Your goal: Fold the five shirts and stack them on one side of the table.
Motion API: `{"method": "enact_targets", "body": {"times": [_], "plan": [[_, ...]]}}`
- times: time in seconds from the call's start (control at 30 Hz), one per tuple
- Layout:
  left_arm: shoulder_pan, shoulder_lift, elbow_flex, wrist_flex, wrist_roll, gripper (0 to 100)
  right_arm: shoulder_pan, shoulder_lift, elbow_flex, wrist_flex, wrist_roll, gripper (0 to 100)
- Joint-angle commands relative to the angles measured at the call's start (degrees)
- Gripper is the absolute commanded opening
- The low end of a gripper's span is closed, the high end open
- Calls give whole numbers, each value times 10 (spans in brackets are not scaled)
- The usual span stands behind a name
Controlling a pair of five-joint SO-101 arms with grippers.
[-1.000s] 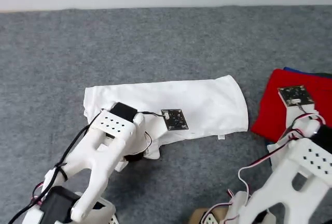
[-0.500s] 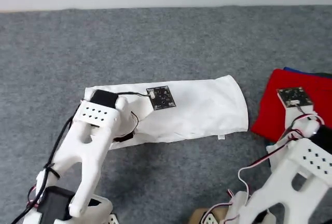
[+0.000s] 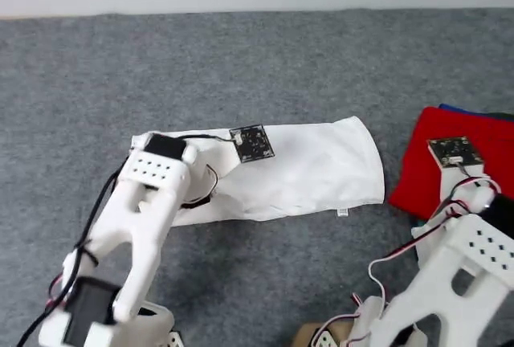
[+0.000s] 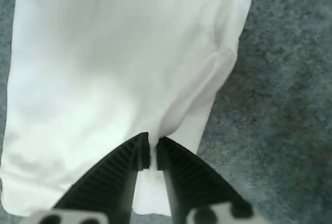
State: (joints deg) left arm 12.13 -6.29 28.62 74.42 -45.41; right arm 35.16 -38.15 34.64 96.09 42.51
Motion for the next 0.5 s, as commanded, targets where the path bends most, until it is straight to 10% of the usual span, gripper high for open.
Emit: {"method": "enact_targets", "body": {"times": [0.0, 0.47], "plan": [[-16, 35, -65, -8, -3, 7, 3, -15, -4, 4, 2, 231], [-29, 63, -104, -26, -3, 119, 3, -15, 23, 4, 4, 231]]}}
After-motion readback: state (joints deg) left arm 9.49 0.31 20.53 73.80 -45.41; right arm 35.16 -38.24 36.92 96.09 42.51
